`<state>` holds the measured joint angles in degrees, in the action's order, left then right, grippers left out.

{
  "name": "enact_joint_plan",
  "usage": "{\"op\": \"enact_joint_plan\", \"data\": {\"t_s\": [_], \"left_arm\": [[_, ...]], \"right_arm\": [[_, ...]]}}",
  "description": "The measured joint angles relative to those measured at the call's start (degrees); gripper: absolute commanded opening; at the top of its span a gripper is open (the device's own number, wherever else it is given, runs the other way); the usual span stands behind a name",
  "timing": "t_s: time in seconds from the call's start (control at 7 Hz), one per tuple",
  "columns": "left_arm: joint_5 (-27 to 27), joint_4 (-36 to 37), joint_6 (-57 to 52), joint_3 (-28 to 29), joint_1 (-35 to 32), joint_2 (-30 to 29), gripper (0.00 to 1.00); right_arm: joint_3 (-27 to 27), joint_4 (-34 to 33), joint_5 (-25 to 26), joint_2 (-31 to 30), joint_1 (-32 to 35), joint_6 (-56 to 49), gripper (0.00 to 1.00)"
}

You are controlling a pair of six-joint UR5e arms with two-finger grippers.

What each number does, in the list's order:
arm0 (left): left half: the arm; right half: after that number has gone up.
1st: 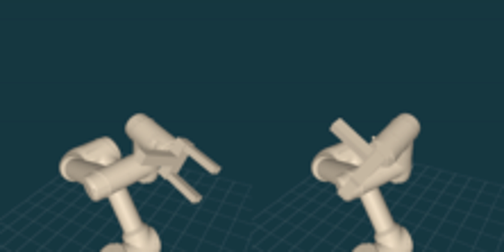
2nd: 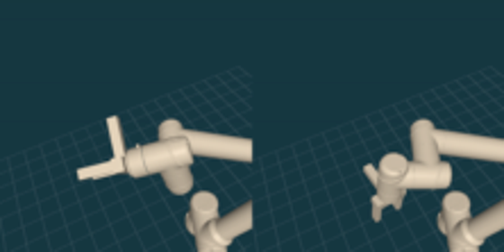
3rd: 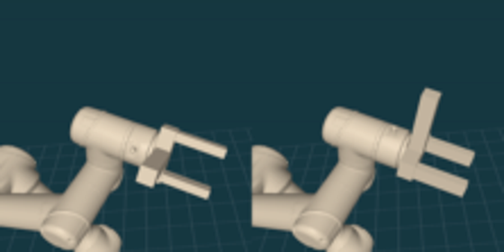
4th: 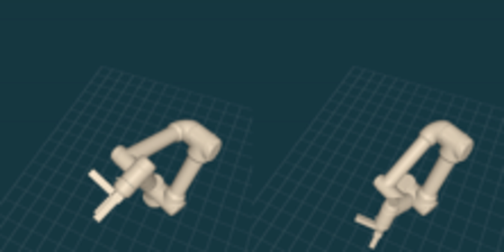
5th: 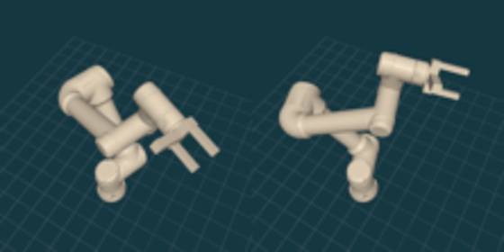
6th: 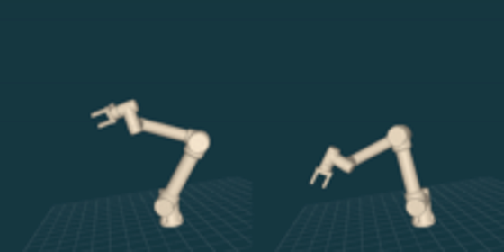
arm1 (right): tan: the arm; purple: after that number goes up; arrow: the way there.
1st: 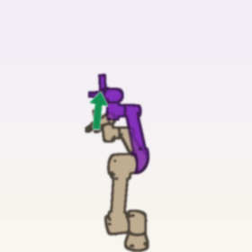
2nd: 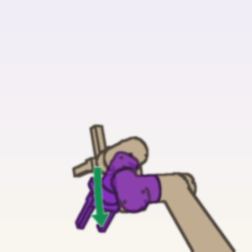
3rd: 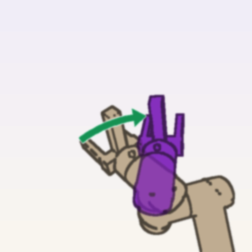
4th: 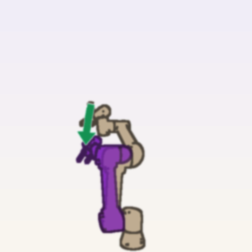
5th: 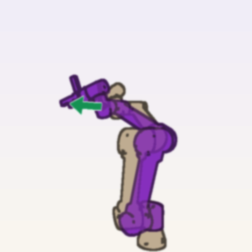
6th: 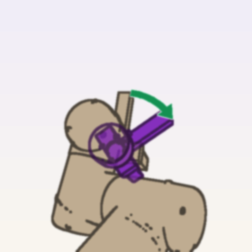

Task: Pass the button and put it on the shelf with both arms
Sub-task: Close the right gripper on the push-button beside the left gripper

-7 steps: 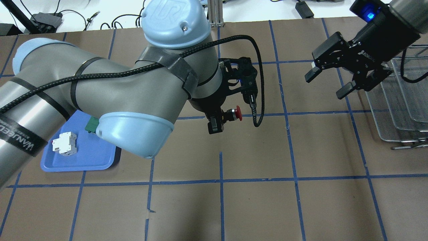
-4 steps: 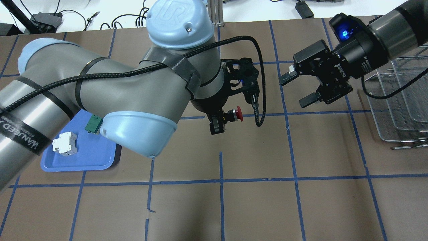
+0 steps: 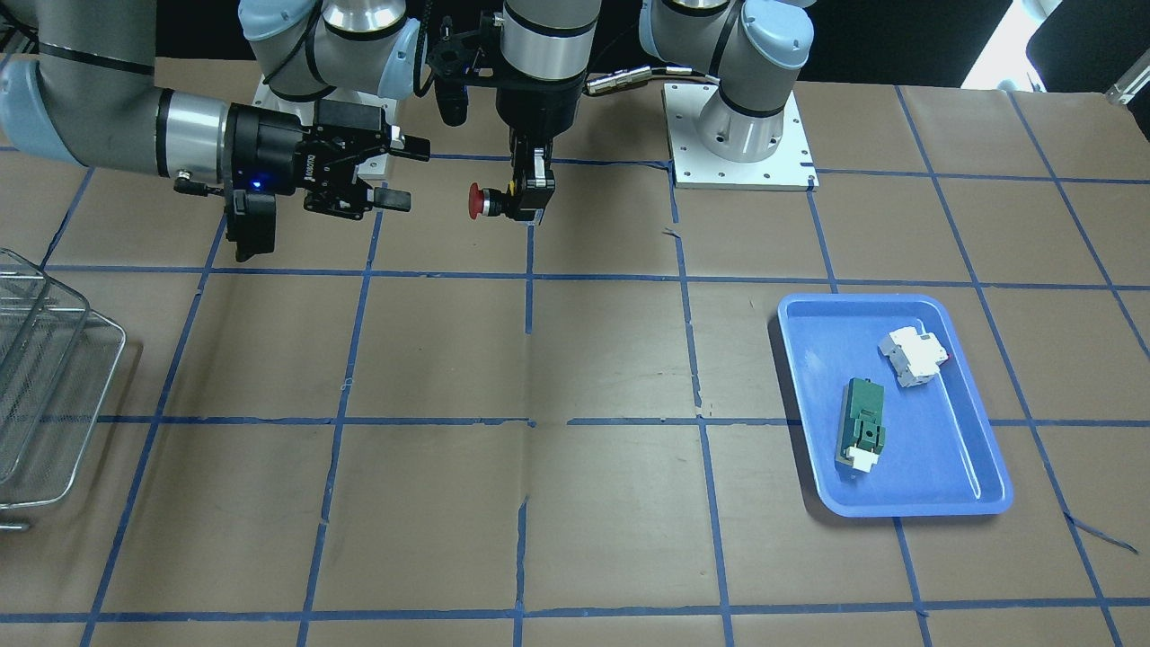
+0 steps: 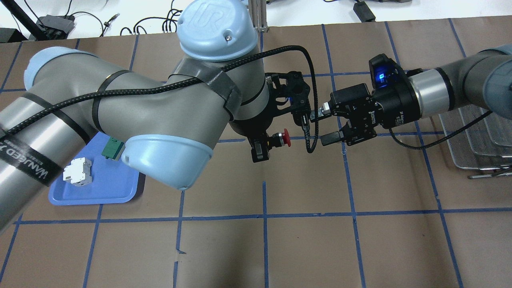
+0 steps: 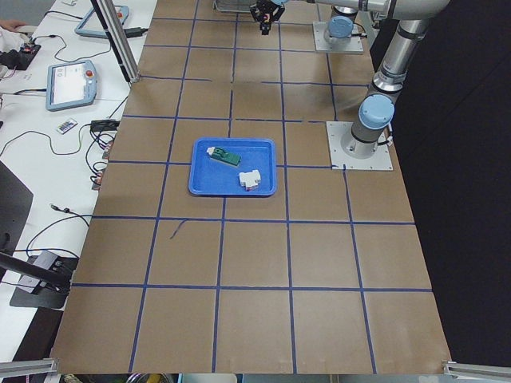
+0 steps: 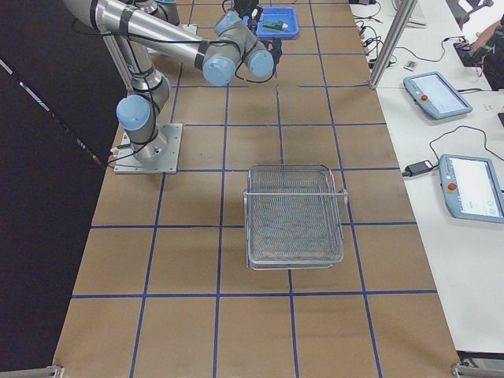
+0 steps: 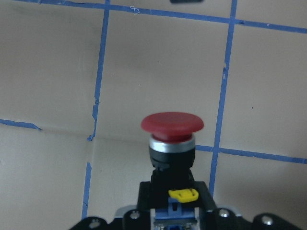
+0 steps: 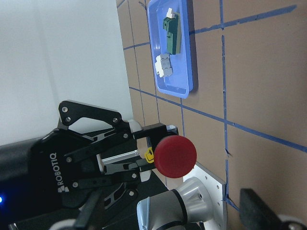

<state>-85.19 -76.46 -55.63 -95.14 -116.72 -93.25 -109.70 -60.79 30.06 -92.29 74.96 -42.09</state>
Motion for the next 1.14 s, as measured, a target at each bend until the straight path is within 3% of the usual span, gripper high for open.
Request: {"op": "enact_joint_plan", "data": {"t_s": [1.14], "left_arm": [[0.29, 0.11, 1.14, -0.26, -0.07, 0.12, 0.0]], "right_arm": [[-0.97, -2.18, -1.25, 2.1, 4.29, 1.71, 1.0]]}}
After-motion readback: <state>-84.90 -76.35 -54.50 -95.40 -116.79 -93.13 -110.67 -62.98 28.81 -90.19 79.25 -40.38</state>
